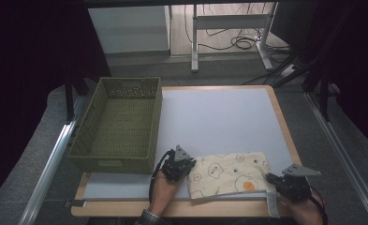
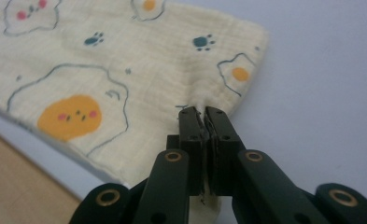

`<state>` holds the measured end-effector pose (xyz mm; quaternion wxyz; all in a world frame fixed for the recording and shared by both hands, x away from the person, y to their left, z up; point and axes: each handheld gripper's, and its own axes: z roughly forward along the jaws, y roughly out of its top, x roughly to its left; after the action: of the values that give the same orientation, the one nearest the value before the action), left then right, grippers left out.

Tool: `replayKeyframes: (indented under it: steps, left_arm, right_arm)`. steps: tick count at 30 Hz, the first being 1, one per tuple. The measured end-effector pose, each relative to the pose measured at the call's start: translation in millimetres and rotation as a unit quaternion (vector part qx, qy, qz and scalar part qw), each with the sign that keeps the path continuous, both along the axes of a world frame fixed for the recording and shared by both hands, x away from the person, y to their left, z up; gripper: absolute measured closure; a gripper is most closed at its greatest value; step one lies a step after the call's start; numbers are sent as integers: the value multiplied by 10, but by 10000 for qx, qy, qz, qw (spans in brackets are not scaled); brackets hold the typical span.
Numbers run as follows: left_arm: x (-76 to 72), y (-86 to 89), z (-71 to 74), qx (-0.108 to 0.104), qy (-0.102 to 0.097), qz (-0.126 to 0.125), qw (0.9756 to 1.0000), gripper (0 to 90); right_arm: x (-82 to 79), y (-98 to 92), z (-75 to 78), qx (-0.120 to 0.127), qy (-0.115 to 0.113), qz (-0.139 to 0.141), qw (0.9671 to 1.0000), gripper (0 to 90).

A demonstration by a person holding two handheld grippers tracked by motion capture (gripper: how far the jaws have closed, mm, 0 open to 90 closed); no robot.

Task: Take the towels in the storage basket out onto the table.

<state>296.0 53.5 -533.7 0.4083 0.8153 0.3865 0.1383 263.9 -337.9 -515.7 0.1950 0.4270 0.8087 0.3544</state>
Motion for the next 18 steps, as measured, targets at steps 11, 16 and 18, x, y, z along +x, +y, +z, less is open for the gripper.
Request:
replayKeyframes:
  steps: [11, 16, 18]
  left_arm:
    - [-39, 197, 65, -311, -15, 427, 9986, 639]
    - [0, 118, 16, -195, 233, 211, 9993, 625]
    - [28, 74, -38, -21, 333, 161, 9993, 654]
  right_arm:
    - [259, -23, 121, -41, -117, 55, 9999, 724]
    - [175, 1, 285, 140, -213, 195, 9995, 660]
    - [150, 50, 303, 100, -237, 268, 9993, 649]
